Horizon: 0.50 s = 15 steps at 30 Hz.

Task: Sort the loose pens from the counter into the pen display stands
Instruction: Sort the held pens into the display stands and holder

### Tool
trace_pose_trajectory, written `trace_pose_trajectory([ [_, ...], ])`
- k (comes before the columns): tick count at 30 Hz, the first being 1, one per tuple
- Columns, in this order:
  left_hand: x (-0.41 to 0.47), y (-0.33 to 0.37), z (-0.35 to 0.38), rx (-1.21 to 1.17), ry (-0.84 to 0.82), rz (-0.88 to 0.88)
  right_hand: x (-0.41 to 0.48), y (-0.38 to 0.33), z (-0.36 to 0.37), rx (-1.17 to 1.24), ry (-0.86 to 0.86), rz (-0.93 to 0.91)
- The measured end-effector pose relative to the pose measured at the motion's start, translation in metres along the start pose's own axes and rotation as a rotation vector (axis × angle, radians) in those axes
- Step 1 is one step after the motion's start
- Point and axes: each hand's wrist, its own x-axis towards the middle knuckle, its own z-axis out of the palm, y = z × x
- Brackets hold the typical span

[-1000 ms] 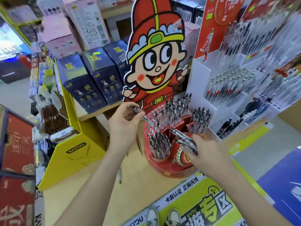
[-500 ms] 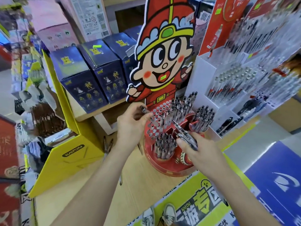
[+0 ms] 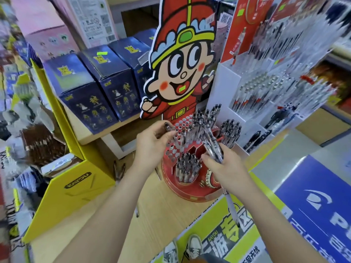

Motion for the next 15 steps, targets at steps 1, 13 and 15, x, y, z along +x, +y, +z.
trace_pose_trajectory([
  [1, 0.001, 0.0, 0.001, -0.002, 0.0, -0.006, 0.001, 0.0, 0.0, 0.034, -0.004, 0.014],
  [13, 0.01, -0.005, 0.001, 0.259, -0.1, 0.083, 0.002, -0.01, 0.003, 0.23, 0.019, 0.043],
  [15, 0.01, -0.005, -0.001, 0.246, -0.177, 0.08, 0.003, -0.012, 0.004, 0.246, 0.024, 0.049],
])
